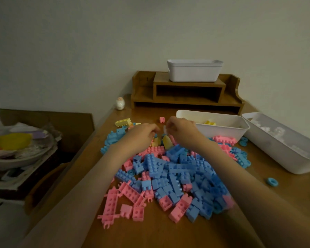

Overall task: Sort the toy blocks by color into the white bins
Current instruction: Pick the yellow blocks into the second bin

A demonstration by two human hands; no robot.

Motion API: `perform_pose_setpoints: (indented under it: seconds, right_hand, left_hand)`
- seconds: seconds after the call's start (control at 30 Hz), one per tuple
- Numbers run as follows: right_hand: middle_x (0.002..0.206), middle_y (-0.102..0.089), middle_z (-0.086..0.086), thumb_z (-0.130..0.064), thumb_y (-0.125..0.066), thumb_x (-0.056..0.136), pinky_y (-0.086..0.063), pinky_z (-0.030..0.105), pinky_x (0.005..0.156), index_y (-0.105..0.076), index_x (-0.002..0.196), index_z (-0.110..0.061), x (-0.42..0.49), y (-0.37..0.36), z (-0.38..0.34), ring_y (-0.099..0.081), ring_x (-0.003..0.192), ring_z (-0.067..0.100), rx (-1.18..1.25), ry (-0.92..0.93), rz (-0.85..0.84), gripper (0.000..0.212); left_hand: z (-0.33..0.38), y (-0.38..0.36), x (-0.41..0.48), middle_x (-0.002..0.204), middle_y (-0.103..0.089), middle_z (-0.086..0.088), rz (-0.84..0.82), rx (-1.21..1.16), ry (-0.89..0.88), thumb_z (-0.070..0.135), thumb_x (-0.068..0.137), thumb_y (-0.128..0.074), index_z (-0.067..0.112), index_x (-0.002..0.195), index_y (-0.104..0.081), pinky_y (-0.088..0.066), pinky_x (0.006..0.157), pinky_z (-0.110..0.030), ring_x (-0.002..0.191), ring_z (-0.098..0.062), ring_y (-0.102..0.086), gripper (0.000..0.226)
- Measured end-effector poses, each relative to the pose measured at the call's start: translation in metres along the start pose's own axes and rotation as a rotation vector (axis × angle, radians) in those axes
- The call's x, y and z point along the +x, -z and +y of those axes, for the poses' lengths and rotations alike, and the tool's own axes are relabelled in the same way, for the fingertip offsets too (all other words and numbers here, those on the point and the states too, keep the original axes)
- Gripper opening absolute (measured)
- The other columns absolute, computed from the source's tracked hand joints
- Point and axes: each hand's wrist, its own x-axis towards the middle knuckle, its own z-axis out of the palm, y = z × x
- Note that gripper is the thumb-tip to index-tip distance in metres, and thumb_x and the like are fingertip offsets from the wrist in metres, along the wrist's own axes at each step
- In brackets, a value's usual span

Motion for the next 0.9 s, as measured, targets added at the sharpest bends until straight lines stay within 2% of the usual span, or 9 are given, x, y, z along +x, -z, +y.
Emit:
perform_pose_setpoints:
  seconds: [0.07,0.2,0.37,0.47,0.57,0.63,0.73,0.8,0.9]
  right_hand:
    - [0.099,-0.062,-0.003,-0.027,-0.046,0.095,-0.032,0.037,0.093,-0.050,0.100,-0.020,-0.010,0.014,0.005,-0.054,0.100,0.019,0.047,0.028,0.081,0.009]
    - [0.092,-0.054,-0.009,-0.032,-0.050,0.094,-0.039,0.039,0.092,-0.047,0.107,-0.021,-0.041,0.046,0.035,-0.052,0.097,0.017,0.067,0.011,0.177,0.017]
    - [0.089,-0.059,-0.002,-0.029,-0.052,0.093,-0.042,0.045,0.086,-0.052,0.108,-0.014,-0.080,0.073,0.085,-0.056,0.093,0.026,-0.008,-0.123,0.328,0.021]
    - [0.099,-0.063,0.007,-0.024,-0.049,0.093,-0.037,0.045,0.089,-0.054,0.109,-0.012,-0.091,0.088,0.109,-0.054,0.102,0.032,-0.129,-0.278,0.427,0.021]
    - [0.117,-0.059,0.014,-0.021,-0.044,0.094,-0.031,0.043,0.093,-0.054,0.115,-0.011,-0.105,0.106,0.131,-0.046,0.111,0.036,-0.255,-0.462,0.478,0.025]
    - [0.119,-0.058,0.017,-0.019,-0.042,0.094,-0.031,0.043,0.094,-0.055,0.116,-0.009,-0.114,0.116,0.147,-0.045,0.112,0.037,-0.298,-0.585,0.471,0.027]
    - [0.121,-0.057,0.019,-0.023,-0.039,0.095,-0.031,0.045,0.096,-0.057,0.119,-0.010,-0.121,0.116,0.161,-0.045,0.114,0.038,-0.366,-0.735,0.261,0.033]
    - [0.124,-0.055,0.018,-0.026,-0.038,0.095,-0.030,0.046,0.097,-0.058,0.120,-0.010,-0.122,0.114,0.162,-0.042,0.116,0.038,-0.375,-0.753,0.228,0.036]
    - [0.133,-0.050,0.016,-0.022,-0.042,0.093,-0.026,0.046,0.101,-0.053,0.127,-0.011,-0.120,0.110,0.144,-0.035,0.123,0.037,-0.270,-0.626,0.408,0.037]
  left_hand:
    - [0.014,-0.001,-0.002,0.126,-0.057,0.000,-0.028,-0.020,-0.053,0.022,0.097,-0.045,0.023,0.127,-0.054,-0.044,0.095,-0.035,0.114,-0.017,-0.053,0.031]
    - [0.044,-0.006,-0.007,0.132,-0.053,0.002,-0.152,0.115,-0.226,0.032,0.097,-0.046,0.028,0.133,-0.047,-0.039,0.099,-0.042,0.119,-0.018,-0.047,0.037]
    - [0.083,-0.019,-0.002,0.124,-0.060,0.004,-0.083,0.001,-0.320,0.027,0.100,-0.041,0.025,0.125,-0.055,-0.044,0.094,-0.037,0.111,-0.017,-0.055,0.029]
    - [0.109,-0.032,0.004,0.118,-0.063,0.000,-0.064,-0.009,-0.359,0.022,0.099,-0.040,0.021,0.122,-0.058,-0.048,0.083,-0.032,0.102,-0.018,-0.059,0.028]
    - [0.123,-0.044,0.009,0.112,-0.065,-0.004,-0.038,0.061,-0.411,0.019,0.099,-0.041,0.021,0.120,-0.058,-0.042,0.071,-0.028,0.095,-0.020,-0.059,0.028]
    - [0.125,-0.049,0.011,0.115,-0.064,-0.002,-0.038,0.075,-0.406,0.020,0.099,-0.041,0.021,0.120,-0.059,-0.045,0.076,-0.030,0.099,-0.020,-0.058,0.027]
    - [0.115,-0.049,0.009,0.117,-0.061,0.001,-0.034,0.062,-0.333,0.021,0.099,-0.041,0.020,0.118,-0.060,-0.047,0.086,-0.034,0.105,-0.018,-0.056,0.026]
    - [0.103,-0.045,0.006,0.109,-0.062,0.000,0.041,0.014,-0.258,0.020,0.098,-0.041,0.019,0.113,-0.062,-0.048,0.078,-0.032,0.095,-0.017,-0.058,0.025]
    - [0.078,-0.033,-0.003,0.090,-0.059,0.003,0.210,-0.086,-0.100,0.019,0.098,-0.044,0.017,0.104,-0.061,-0.039,0.056,-0.022,0.071,-0.009,-0.054,0.018]
